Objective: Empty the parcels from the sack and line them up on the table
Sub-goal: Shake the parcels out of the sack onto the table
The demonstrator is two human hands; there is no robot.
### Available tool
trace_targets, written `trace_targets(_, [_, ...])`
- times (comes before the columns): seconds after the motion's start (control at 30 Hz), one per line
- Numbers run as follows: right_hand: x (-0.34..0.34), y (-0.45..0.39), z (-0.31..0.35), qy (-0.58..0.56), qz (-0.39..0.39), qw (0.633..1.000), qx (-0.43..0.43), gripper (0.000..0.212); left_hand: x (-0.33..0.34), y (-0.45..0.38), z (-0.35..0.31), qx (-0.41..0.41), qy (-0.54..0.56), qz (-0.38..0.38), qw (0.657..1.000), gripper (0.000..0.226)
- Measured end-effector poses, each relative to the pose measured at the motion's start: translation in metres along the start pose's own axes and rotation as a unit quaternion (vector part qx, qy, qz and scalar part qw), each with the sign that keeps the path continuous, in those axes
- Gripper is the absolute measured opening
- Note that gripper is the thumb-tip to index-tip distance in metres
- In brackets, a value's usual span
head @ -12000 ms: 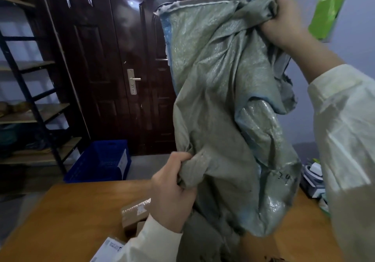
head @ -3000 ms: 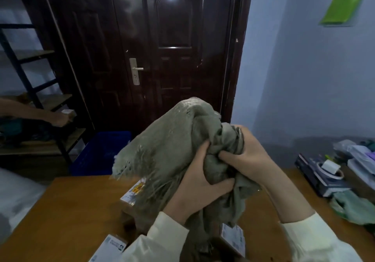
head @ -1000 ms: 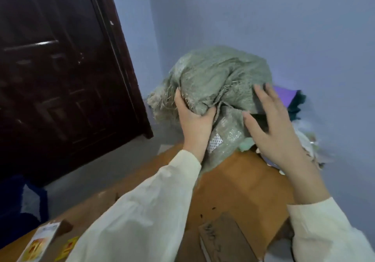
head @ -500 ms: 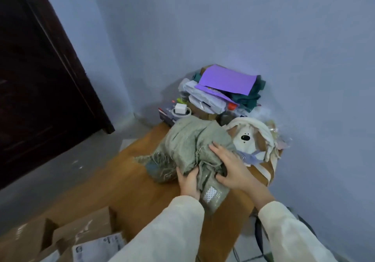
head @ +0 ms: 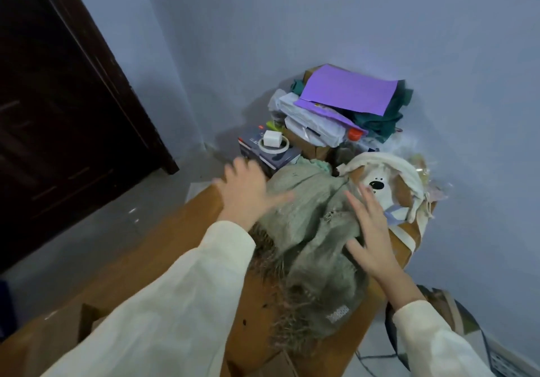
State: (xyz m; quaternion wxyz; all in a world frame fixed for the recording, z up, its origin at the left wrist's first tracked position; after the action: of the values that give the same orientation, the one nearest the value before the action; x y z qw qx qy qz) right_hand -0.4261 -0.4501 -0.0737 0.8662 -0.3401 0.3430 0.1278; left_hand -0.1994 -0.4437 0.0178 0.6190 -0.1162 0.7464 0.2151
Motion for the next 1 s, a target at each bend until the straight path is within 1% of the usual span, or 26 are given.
trace_targets(0.03, [0.007,-0.01,0.005,0.028,0.033,0.999,-0.02,0.076,-0.001,-0.004,-0.013,0.074,-0.008,-0.076,0.994,0.094])
trace_targets(0.07, [0.018,-0.017,0.006,0.065,0.077,0.994,-0.031,0.081,0.01,-0.008,-0.024,0.15,-0.032,-0.102,0.983,0.086])
trace_targets(0.1, [0.033,-0.02,0.0,0.105,0.122,0.987,-0.033,0.086,0.031,-0.015,-0.029,0.208,-0.073,-0.093,0.971,0.08])
trace_targets(0.13, [0.05,-0.017,-0.01,0.148,0.165,0.975,-0.028,0.091,0.059,-0.025,-0.028,0.238,-0.115,-0.071,0.962,0.078])
trace_targets(0.2, [0.081,0.001,-0.033,0.199,0.249,0.948,-0.015,0.101,0.113,-0.042,-0.014,0.236,-0.175,-0.02,0.956,0.077])
trace_targets(0.27, [0.101,0.022,-0.051,0.231,0.299,0.926,-0.012,0.107,0.151,-0.047,-0.002,0.201,-0.2,0.035,0.958,0.073])
trace_targets(0.37, [0.114,0.037,-0.07,0.229,0.337,0.913,-0.02,0.101,0.19,-0.053,0.002,0.202,-0.184,0.031,0.961,0.068])
trace_targets(0.5, [0.123,0.036,-0.086,0.2,0.355,0.912,-0.031,0.097,0.207,-0.068,0.0,0.204,-0.178,0.043,0.962,0.071])
trace_targets(0.57, [0.126,0.034,-0.091,0.181,0.354,0.917,-0.033,0.093,0.209,-0.07,-0.004,0.217,-0.173,0.021,0.96,0.073])
trace_targets(0.63, [0.121,0.029,-0.093,0.178,0.361,0.914,-0.04,0.088,0.21,-0.07,-0.007,0.213,-0.185,0.032,0.959,0.07])
trace_targets(0.7, [0.115,0.022,-0.093,0.184,0.411,0.892,-0.029,0.085,0.201,-0.072,-0.01,0.204,-0.206,0.052,0.956,0.067])
trace_targets(0.77, [0.107,0.013,-0.089,0.191,0.461,0.866,-0.021,0.089,0.185,-0.073,-0.013,0.206,-0.196,0.106,0.953,0.064])
trace_targets(0.83, [0.096,0.0,-0.081,0.188,0.503,0.844,-0.012,0.092,0.16,-0.071,-0.009,0.206,-0.115,0.165,0.958,0.059])
trace_targets(0.9, [0.078,-0.015,-0.067,0.186,0.522,0.833,-0.014,0.1,0.118,-0.065,0.001,0.187,-0.029,0.163,0.968,0.055])
trace_targets(0.93, [0.066,-0.025,-0.056,0.183,0.517,0.836,-0.009,0.104,0.095,-0.059,0.007,0.173,0.002,0.159,0.972,0.055])
trace_targets(0.97, [0.053,-0.035,-0.048,0.174,0.499,0.849,0.001,0.101,0.07,-0.053,0.016,0.155,0.032,0.164,0.974,0.056])
trace_targets(1.0, [0.039,-0.045,-0.039,0.162,0.47,0.868,0.015,0.091,0.045,-0.045,0.025,0.144,0.056,0.169,0.973,0.055])
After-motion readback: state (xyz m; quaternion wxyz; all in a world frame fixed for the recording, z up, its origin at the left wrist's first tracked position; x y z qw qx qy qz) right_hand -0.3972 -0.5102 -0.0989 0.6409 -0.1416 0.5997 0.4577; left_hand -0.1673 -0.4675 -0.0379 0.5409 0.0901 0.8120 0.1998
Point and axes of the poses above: each hand's wrist, its own y-axis away from the middle knuckle, its own x-axis out of the palm, z = x × y, the point moved 4 cm from there along -y, towards the middle knuckle, and after that the axes turned 13 degrees about -x, right-handed, at the moved point
